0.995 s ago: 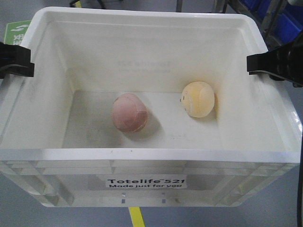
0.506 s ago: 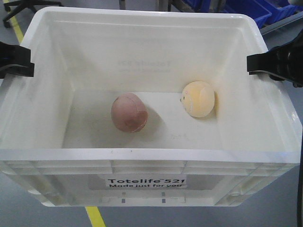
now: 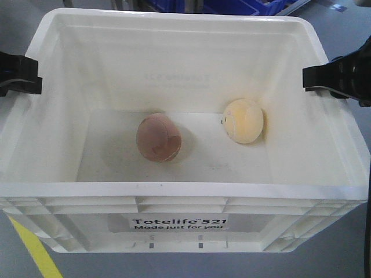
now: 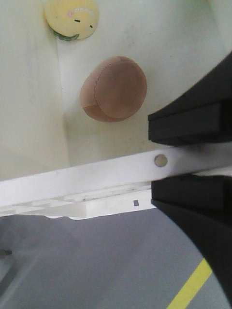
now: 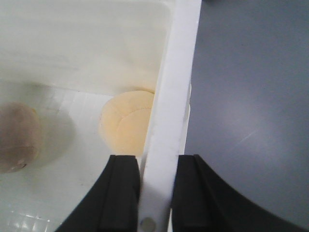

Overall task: Place moving items into box and shelve
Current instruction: 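Hold the crate by its rims with both grippers while driving toward the blue bins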

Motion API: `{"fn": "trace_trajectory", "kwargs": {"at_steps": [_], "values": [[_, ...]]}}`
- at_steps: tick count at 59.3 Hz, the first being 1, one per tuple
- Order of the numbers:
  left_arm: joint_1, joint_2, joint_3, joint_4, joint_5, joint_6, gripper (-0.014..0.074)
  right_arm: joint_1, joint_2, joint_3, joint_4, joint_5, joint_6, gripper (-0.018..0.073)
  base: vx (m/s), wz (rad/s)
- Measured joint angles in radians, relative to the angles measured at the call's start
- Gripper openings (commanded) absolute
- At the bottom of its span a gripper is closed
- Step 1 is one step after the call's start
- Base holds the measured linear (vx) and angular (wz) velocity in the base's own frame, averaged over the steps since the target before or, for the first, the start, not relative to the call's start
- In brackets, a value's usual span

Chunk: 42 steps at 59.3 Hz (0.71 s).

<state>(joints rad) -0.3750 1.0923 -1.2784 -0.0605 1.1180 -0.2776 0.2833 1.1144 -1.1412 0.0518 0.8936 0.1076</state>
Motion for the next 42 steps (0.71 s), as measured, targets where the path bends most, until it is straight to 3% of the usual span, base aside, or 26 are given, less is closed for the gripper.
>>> {"fn": "trace_trajectory", "kwargs": {"at_steps": [42], "values": [[0.0,0.0,0.0,0.0,0.0,0.0,-0.0006,0.0,0.0,0.0,-0.001,0.0,0.0,-0.0006,0.18,-0.39]]}}
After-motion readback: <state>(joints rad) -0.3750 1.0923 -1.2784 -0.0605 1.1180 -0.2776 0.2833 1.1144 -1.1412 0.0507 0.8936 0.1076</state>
